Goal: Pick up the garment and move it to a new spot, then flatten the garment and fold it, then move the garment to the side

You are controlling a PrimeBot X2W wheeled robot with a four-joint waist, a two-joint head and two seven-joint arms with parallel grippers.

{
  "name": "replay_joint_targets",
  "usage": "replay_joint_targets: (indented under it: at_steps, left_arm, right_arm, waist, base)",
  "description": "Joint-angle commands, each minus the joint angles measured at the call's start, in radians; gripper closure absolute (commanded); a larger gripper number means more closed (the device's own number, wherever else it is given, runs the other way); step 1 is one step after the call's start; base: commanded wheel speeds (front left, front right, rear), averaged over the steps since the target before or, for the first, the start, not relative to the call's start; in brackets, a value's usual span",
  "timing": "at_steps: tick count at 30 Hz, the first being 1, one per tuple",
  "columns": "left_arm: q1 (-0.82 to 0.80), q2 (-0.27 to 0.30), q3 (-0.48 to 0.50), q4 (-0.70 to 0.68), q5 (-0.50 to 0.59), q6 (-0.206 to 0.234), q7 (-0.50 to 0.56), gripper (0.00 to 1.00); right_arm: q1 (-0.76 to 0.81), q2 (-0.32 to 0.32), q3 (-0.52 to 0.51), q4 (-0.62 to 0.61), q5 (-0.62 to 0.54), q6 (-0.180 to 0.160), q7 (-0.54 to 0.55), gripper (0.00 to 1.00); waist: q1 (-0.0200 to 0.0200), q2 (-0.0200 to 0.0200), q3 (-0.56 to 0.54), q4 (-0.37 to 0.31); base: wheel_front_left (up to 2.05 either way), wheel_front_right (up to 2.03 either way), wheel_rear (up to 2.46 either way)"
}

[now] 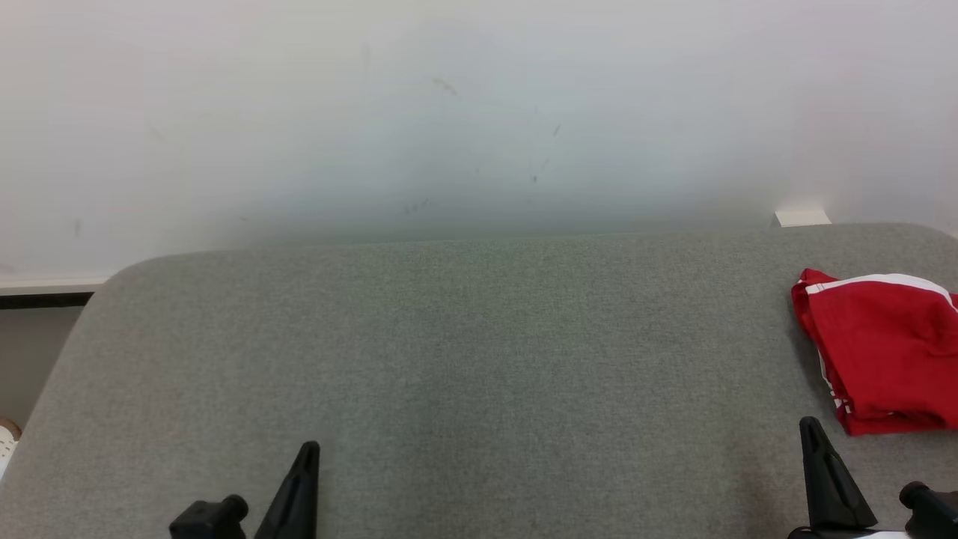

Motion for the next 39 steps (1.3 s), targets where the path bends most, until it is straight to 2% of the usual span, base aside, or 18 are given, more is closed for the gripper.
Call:
replay_joint_targets:
  at_steps: [1, 18, 39]
  left_arm:
    - [-0.016, 0.002, 0.009, -0.015, -0.049, 0.0, 0.011, 1.0]
    - [-0.033, 0.004, 0.049, -0.023, -0.347, -0.001, 0.091, 1.0]
    - [-0.05, 0.005, 0.09, -0.03, -0.644, -0.002, 0.171, 1.0]
  right_arm:
    - [-0.017, -0.004, -0.009, -0.014, 0.04, 0.0, 0.009, 1.0]
    - [-0.036, 0.006, -0.046, -0.007, 0.294, 0.0, 0.079, 1.0]
    - [-0.055, 0.016, -0.083, 0.001, 0.546, -0.001, 0.149, 1.0]
  waist:
    - [0.0, -0.0001, 0.001, 0.001]
    - [0.0, -0.0001, 0.006, 0.009]
    - [0.0, -0.0001, 0.012, 0.019]
  base:
    - [0.0, 0.0, 0.0]
    - [0.0, 0.0, 0.0]
    - [0.0, 0.0, 0.0]
